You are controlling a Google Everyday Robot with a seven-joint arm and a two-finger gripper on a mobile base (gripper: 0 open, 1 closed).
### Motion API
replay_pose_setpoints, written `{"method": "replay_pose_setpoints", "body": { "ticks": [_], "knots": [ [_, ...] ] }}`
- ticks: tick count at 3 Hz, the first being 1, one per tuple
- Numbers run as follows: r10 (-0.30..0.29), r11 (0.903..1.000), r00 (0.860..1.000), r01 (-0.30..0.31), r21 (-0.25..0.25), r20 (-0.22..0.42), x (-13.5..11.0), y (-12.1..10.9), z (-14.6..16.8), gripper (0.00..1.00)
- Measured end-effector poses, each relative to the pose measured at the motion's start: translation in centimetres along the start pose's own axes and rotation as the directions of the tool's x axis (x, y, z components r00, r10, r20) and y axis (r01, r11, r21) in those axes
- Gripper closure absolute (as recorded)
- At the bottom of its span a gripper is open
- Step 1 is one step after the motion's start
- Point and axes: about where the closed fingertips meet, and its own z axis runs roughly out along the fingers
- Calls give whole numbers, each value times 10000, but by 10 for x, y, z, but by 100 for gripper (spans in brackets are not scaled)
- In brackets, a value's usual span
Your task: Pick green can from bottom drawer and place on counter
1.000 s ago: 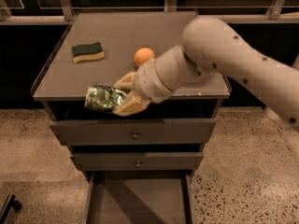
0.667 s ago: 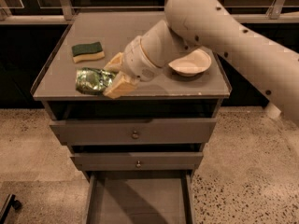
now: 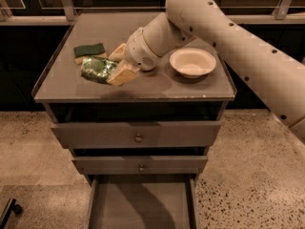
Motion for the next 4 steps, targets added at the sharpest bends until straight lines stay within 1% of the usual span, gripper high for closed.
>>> {"method": "replay_pose_setpoints", "body": {
  "ticks": [1,2,4],
  "knots": [
    [359,9975,9988,-337,629,-345,15,-20,1,100],
    [385,9971,9986,-360,678,-359,16,-21,1,82],
    [384,9971,9986,-359,677,-359,16,-21,1,36]
  ]
}}
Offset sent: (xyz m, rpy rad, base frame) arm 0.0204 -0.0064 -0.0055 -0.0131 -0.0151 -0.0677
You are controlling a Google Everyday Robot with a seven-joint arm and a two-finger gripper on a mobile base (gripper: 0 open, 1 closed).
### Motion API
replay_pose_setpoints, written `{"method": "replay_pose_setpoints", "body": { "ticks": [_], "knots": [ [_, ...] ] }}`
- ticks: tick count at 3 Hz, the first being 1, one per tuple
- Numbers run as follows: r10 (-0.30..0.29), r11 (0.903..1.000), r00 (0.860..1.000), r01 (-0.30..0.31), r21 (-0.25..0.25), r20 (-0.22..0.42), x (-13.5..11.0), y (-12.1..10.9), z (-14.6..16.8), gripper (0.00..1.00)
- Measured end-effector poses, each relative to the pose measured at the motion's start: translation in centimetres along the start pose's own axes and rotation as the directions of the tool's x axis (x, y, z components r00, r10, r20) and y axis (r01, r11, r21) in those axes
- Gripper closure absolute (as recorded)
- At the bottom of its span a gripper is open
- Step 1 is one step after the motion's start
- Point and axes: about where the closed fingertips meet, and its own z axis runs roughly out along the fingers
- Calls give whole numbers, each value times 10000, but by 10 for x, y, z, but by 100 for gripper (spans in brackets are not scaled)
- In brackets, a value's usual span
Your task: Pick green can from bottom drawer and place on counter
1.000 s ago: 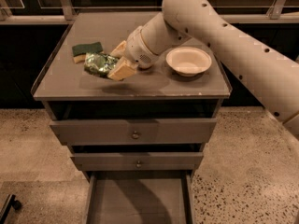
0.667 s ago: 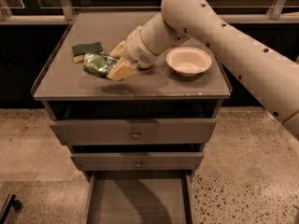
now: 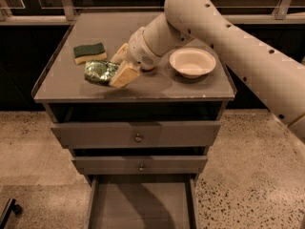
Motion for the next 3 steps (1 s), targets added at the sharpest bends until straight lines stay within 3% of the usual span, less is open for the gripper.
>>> {"method": "replay_pose_setpoints", "body": {
  "ticks": [1,2,3],
  "knots": [
    [0,10000,10000,0,-1,0,0,0,0,13],
    [0,10000,10000,0,-2,0,0,0,0,0],
    [0,10000,10000,0,-2,0,0,0,0,0]
  ]
}}
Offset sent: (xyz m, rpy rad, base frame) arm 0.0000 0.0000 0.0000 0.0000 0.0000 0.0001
